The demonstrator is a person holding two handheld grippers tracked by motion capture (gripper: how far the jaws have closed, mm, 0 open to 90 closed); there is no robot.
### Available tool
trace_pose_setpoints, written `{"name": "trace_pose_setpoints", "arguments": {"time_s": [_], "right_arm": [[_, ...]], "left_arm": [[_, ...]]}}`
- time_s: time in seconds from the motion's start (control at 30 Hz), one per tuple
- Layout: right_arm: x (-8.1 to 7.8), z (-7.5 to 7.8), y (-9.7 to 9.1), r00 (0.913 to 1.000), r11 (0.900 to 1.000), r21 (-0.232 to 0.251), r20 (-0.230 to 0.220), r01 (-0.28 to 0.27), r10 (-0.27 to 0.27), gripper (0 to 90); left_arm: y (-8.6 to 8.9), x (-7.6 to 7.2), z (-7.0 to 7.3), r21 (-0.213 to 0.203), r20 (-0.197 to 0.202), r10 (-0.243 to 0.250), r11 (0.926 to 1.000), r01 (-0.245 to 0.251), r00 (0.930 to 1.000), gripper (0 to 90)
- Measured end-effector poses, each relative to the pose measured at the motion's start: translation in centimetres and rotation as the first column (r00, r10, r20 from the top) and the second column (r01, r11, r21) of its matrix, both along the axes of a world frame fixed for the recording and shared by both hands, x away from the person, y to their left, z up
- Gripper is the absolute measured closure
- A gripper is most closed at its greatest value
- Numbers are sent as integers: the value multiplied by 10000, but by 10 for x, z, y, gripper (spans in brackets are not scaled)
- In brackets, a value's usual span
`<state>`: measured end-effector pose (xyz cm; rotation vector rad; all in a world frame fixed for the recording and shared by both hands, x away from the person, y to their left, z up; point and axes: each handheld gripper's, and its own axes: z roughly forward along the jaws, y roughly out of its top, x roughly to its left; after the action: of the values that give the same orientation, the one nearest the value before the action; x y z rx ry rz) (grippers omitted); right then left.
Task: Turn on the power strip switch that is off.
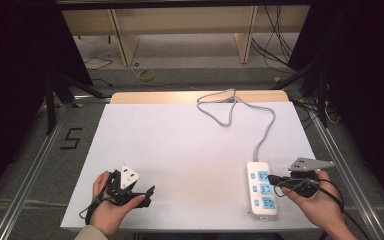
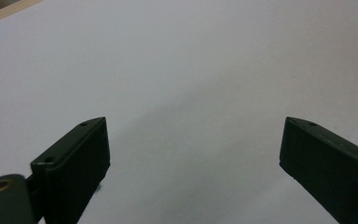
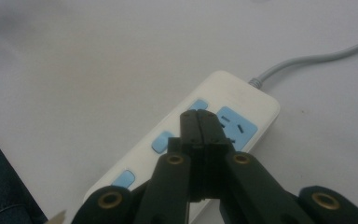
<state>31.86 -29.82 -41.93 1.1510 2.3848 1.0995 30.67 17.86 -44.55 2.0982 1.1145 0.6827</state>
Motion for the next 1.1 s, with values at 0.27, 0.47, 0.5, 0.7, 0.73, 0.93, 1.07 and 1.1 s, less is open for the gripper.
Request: {"name": "trace_pose_setpoints", "arguments": {"time_s": [0.27,0.47,0.5,0.7,0.73,0.93,1.07,1.1], "right_arm": [[3,2,4,9999,10000,16,-106,-51,51,900],[5,2,6,9998,10000,77,-186,-63,64,900],[5,2,7,9998,9999,77,-192,-66,67,900],[6,3,10,9995,9999,35,-281,-121,122,900],[6,3,11,9994,9999,25,-311,-120,121,900],[8,2,14,9987,9999,-12,-490,-160,159,900],[8,2,17,9982,9998,-56,-572,-198,194,900],[9,2,17,9981,9998,-60,-576,-210,207,900]], "left_arm": [[-1,0,0,12,5,-14,10000,14,10000,79],[-1,0,0,15,8,-19,10000,19,10000,79],[-1,0,0,13,20,-15,10000,15,10000,79],[-1,0,0,44,32,-41,10000,41,10000,79],[-1,0,0,48,28,-46,10000,46,10000,79],[-1,0,0,71,17,-51,10000,51,10000,80],[-1,0,0,45,37,-30,10000,30,10000,79],[-1,0,0,47,33,-31,10000,31,10000,80]]}}
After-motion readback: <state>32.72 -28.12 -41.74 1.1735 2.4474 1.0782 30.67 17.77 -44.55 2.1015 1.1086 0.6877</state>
